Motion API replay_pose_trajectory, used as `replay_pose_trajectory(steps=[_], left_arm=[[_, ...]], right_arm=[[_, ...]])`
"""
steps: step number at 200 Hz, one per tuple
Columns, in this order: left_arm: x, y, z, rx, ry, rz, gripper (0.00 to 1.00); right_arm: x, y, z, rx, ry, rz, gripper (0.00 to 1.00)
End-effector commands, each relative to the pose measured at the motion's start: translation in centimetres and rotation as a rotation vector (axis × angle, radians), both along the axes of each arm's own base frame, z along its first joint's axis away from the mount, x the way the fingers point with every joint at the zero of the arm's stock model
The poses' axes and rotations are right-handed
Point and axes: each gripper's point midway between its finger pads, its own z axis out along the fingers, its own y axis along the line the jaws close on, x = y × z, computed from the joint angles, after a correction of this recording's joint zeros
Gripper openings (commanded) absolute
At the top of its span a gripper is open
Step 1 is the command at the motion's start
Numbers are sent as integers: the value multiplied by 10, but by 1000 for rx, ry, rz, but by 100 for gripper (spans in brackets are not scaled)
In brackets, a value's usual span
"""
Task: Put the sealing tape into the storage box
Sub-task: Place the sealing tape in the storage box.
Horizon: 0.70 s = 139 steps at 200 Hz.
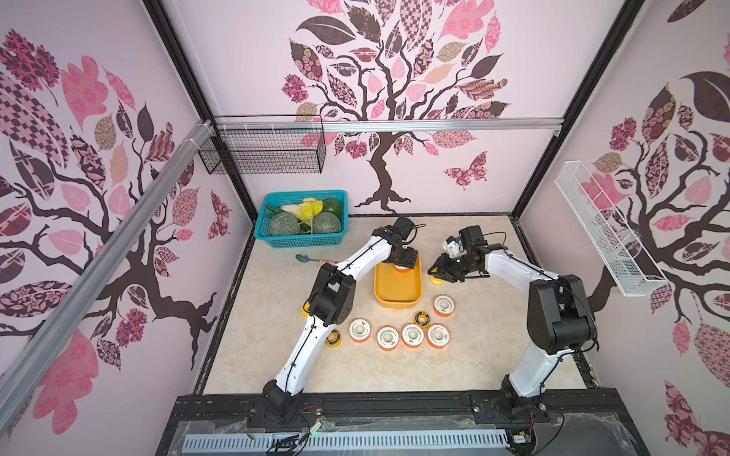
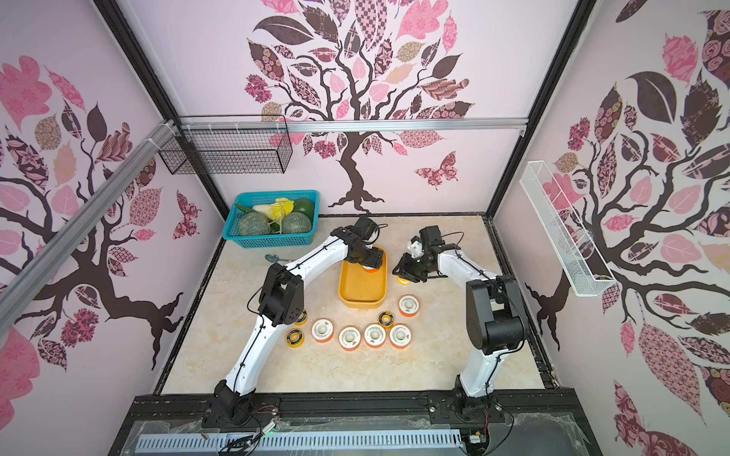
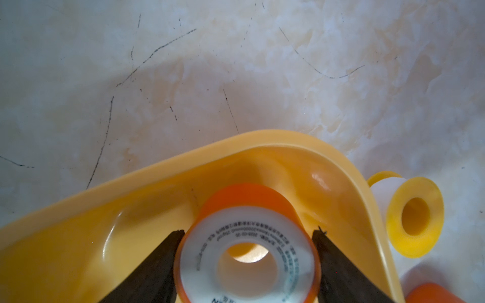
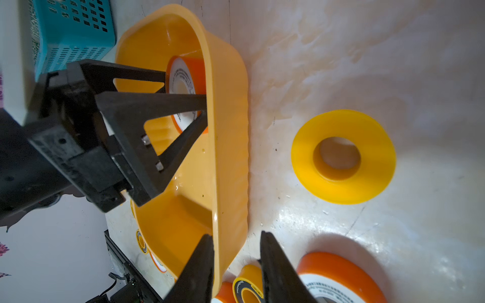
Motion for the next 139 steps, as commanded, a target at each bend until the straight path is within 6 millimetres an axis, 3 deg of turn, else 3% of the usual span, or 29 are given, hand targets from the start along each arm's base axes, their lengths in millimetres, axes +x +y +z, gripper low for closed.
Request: replay_pose_trajectory(steps=[1,68,139], left_arm=[[3,-7,0,-22,-4,-2,80],[3,-7,1,-24,-2,6,83],[5,11,15,29,-68,45,80]], right_arm=[[-2,3,0,3,0,18,35],[-4,3,-1,4,4,21,35],[-4,3,-3,3,9,25,35]])
